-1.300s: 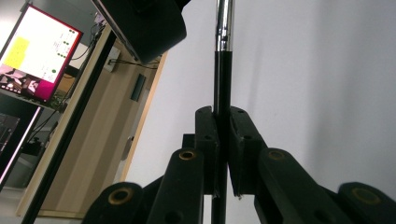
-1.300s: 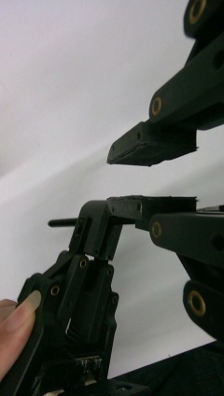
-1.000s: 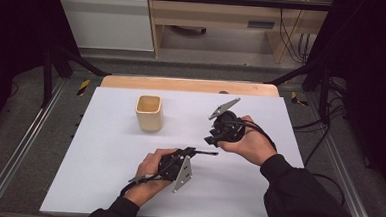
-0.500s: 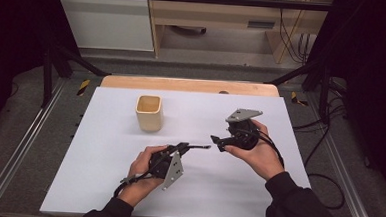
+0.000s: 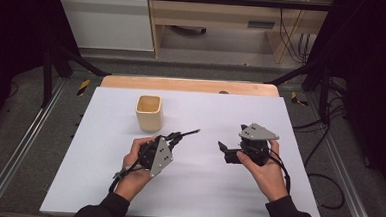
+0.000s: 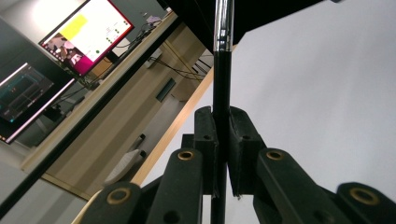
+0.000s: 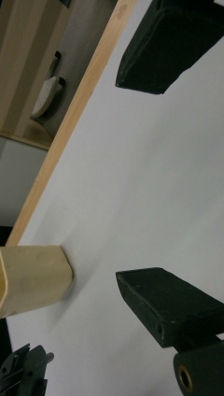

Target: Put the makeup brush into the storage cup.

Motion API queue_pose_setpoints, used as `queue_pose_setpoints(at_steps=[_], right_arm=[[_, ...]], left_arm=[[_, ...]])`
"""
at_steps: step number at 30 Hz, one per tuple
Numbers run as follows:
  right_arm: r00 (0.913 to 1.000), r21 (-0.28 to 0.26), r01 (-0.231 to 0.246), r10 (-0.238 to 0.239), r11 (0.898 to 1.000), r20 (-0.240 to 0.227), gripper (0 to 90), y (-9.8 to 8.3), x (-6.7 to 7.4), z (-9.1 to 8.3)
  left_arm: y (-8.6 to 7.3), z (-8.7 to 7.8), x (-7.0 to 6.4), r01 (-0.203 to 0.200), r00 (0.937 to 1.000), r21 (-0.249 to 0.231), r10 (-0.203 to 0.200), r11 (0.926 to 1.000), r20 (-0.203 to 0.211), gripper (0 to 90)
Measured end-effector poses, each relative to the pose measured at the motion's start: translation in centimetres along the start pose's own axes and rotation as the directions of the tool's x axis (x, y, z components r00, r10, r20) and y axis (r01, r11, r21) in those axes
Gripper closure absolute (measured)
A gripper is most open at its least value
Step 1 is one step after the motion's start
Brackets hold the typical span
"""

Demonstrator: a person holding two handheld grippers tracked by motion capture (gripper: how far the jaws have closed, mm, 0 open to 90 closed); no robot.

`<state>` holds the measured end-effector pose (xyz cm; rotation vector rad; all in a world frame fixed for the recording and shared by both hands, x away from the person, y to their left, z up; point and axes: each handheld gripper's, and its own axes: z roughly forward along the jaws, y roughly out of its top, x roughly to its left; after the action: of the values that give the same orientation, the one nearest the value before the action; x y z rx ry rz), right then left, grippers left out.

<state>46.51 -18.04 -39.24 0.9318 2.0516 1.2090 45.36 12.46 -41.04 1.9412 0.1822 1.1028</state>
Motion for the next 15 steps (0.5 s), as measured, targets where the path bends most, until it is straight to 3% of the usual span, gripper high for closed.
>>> queue_pose_setpoints(at_steps=[3,6,9,15], right_arm=[[0.9997,-0.016,-0.015,0.015,1.000,0.021,7.7,-1.5,-0.2,-0.5],[0.9985,-0.034,-0.020,0.022,0.999,0.050,7.6,-3.1,-0.4,-1.0],[0.9975,-0.088,-0.025,0.031,0.996,0.063,8.2,-4.5,-0.8,-1.5],[0.9958,-0.120,-0.029,0.039,0.992,0.083,8.7,-6.2,-0.9,-1.9]], left_arm=[[0.0,0.0,0.7,0.013,0.9998,0.002,-0.013,0.9999,-0.012,83.5],[-0.1,-0.1,1.5,0.054,0.9981,-0.005,-0.054,0.9985,-0.028,83.5],[0.0,-0.1,2.2,0.102,0.9941,-0.020,-0.103,0.9946,-0.036,83.5],[0.8,-0.3,3.5,0.110,0.9925,-0.031,-0.112,0.9934,-0.050,83.5]])
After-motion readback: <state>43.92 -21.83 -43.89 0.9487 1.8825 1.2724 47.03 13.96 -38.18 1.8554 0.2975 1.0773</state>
